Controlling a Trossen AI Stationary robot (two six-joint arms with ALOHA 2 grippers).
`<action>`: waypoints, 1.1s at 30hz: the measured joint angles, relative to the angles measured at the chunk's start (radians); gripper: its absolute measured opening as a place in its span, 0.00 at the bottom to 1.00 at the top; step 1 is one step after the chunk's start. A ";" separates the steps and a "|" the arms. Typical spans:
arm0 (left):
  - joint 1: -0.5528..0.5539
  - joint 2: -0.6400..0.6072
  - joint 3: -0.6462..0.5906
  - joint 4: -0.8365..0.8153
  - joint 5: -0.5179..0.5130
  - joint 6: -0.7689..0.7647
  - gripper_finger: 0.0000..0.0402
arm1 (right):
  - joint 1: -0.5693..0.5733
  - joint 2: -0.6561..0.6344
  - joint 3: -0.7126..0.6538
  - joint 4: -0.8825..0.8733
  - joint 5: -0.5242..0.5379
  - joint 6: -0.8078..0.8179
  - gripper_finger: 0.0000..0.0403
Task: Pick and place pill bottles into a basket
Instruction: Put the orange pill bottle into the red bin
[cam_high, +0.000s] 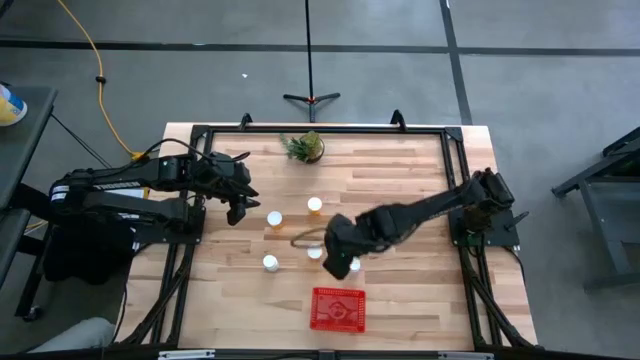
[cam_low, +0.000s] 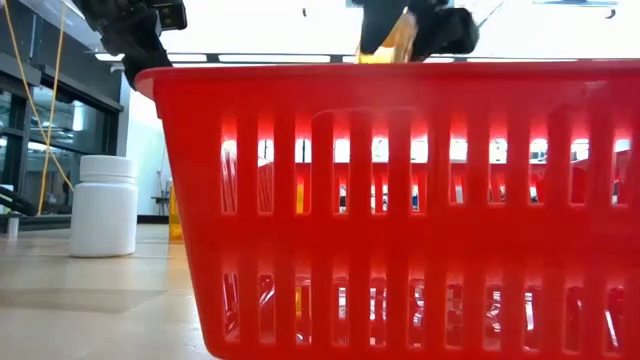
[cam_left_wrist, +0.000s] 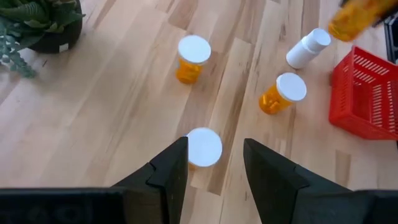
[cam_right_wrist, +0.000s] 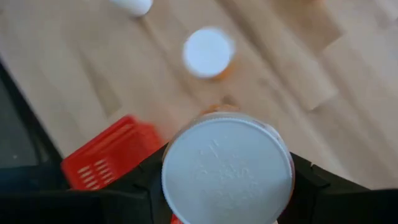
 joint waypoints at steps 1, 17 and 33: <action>0.000 0.000 0.000 0.002 0.000 0.000 0.47 | 0.020 0.004 0.000 0.012 0.000 0.014 0.48; 0.000 0.000 0.000 0.055 0.029 -0.028 0.47 | 0.235 0.144 0.000 0.100 -0.068 0.175 0.49; 0.000 0.000 0.000 0.015 0.028 -0.045 0.47 | 0.242 0.181 0.000 0.055 0.000 0.241 0.49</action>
